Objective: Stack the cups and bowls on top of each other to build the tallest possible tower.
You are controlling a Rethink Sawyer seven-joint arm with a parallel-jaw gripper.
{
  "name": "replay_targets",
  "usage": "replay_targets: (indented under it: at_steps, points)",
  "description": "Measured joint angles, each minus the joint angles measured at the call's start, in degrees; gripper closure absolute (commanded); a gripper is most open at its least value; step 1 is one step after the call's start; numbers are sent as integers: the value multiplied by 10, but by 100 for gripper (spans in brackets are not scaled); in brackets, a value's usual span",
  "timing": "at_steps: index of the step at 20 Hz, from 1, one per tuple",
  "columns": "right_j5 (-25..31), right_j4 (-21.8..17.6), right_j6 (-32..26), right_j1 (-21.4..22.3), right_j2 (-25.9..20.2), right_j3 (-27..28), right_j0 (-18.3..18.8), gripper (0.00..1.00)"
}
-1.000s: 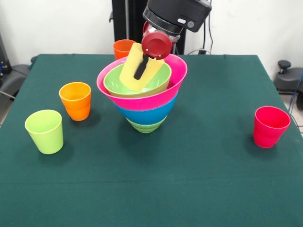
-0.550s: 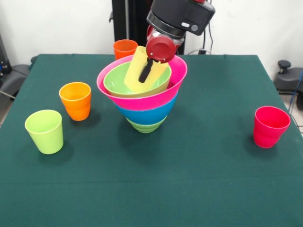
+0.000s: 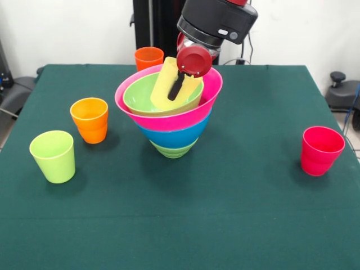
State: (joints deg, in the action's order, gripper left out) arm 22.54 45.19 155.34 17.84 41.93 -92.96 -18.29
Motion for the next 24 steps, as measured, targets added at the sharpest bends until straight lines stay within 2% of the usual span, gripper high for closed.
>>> replay_targets:
  at_steps: [24]
  points:
    - [0,0,0,9,-8,-15,5,100]
